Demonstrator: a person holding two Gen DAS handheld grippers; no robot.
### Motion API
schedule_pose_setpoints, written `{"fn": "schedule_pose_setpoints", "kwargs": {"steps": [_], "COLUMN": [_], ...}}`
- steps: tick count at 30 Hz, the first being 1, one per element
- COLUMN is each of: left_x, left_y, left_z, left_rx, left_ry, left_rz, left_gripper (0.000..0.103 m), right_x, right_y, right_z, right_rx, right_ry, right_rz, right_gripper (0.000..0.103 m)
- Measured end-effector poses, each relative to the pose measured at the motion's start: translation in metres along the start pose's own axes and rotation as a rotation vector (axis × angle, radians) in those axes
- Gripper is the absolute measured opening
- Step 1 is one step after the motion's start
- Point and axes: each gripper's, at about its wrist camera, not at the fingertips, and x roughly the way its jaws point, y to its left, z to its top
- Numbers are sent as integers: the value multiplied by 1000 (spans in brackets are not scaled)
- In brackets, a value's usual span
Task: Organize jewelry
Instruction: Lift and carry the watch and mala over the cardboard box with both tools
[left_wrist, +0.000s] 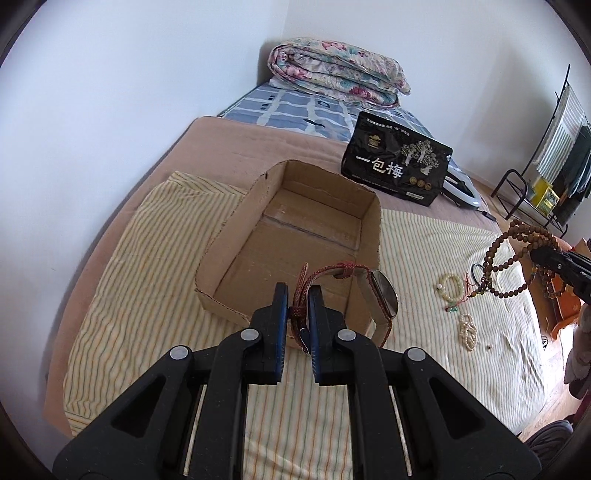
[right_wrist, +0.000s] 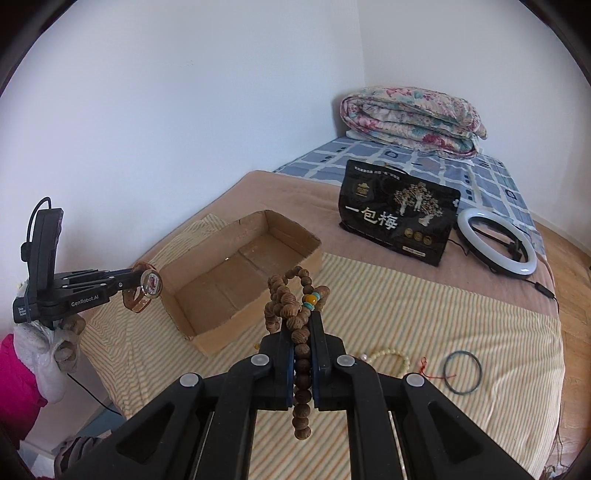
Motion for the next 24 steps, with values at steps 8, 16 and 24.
{"fn": "schedule_pose_setpoints", "kwargs": {"steps": [8, 16, 24], "left_x": [15, 36, 56], "left_y": [22, 33, 36], "left_z": [11, 18, 20], "left_rx": [-20, -33, -35], "left_ry": [-3, 13, 40], "left_rz": [29, 48, 54], "left_gripper": [9, 9, 9], "right_x": [45, 89, 130], "right_y": [22, 34, 47], "right_z": [32, 54, 62], "right_rx": [-23, -29, -45], "right_ry": [-8, 1, 34], "right_rz": [53, 97, 122], "right_gripper": [4, 4, 4]}}
